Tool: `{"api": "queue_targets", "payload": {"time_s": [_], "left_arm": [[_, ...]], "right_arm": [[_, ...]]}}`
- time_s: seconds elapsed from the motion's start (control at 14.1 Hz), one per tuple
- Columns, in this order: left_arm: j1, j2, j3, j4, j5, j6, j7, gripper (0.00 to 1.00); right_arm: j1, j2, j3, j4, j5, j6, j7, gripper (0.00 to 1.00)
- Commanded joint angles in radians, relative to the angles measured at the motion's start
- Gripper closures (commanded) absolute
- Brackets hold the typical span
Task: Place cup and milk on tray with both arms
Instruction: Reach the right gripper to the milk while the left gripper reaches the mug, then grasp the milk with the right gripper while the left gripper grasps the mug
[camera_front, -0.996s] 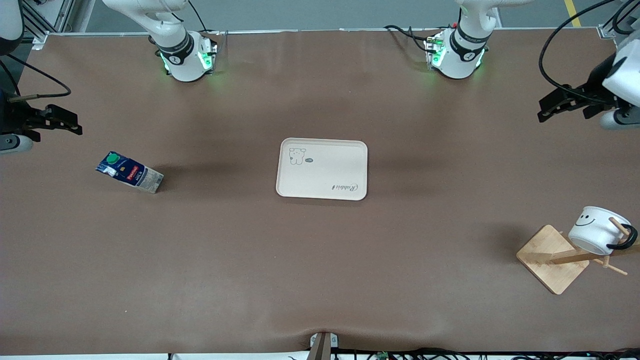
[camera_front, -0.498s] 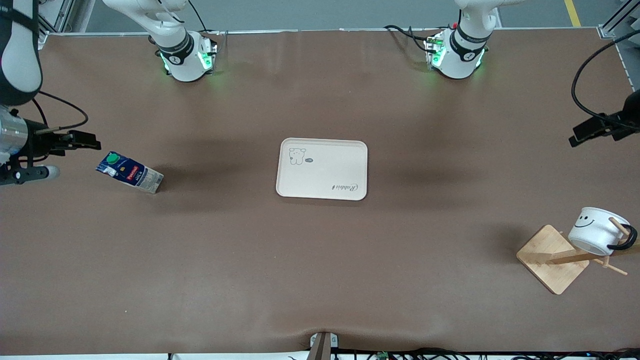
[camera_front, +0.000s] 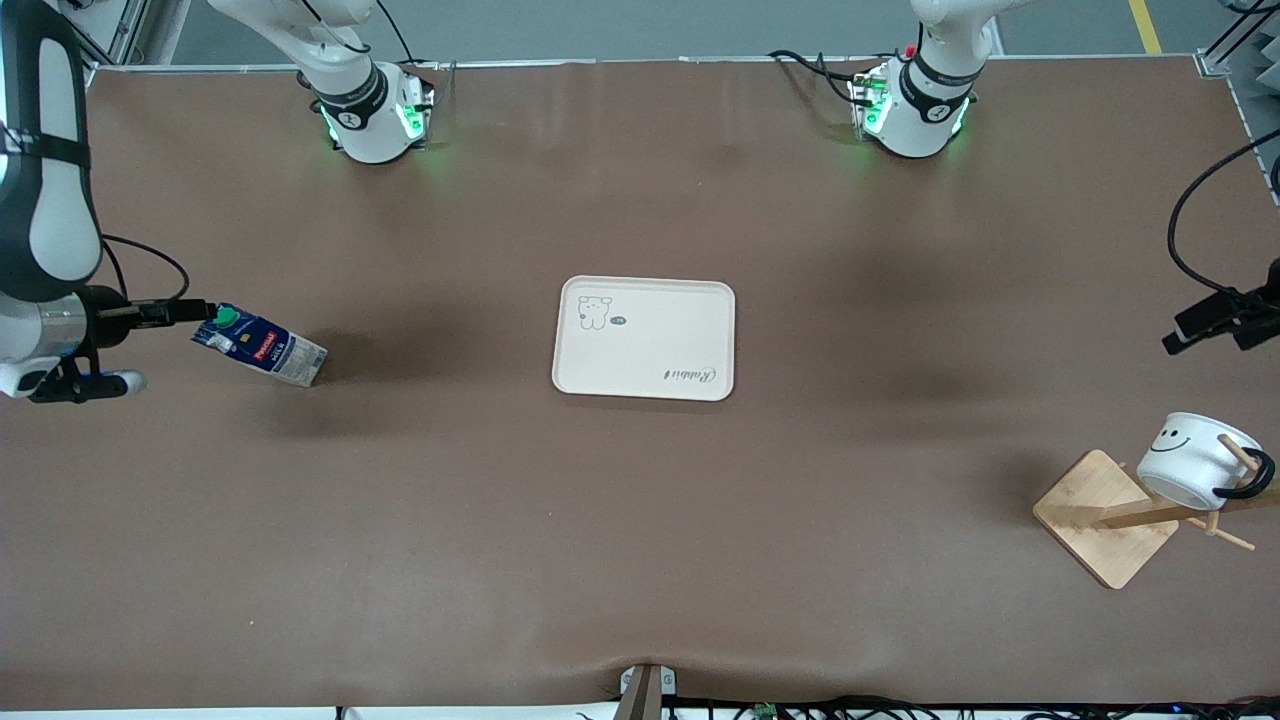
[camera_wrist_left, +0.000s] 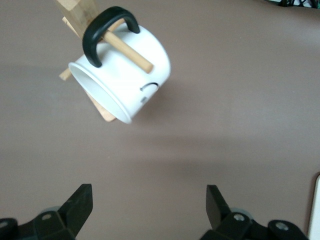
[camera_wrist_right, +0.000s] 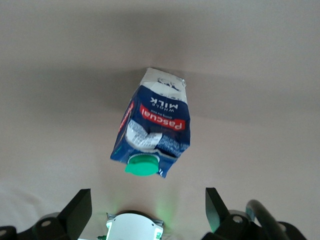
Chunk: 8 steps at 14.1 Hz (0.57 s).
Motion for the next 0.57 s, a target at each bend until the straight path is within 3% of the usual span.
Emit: {"api": "queue_targets", "payload": {"time_s": [0.0,0.21,0.36,0.5], "left_arm": [[0.023,0.058,-0.007,0.002,-0.052,0.081,0.104,0.00],[0.020,0.107,-0.010,0.010,-0.092,0.140,0.148,0.00],[0.009,0.119,-0.016,0.011,-0.098,0.179,0.150,0.00],[0.006,0.150,-0.018,0.027,-0.098,0.201,0.152,0.02]], "right_arm": [[-0.027,0.032,0.007,0.038,-0.007,0.003,-0.038,0.00],[-0.097,0.072,0.010,0.049,0.048,-0.012,-0.109,0.00],[-0.100,0.066,0.010,0.012,0.137,-0.041,-0.106,0.00],[-0.094,0.054,0.012,-0.019,0.149,-0.042,-0.066,0.00]]}}
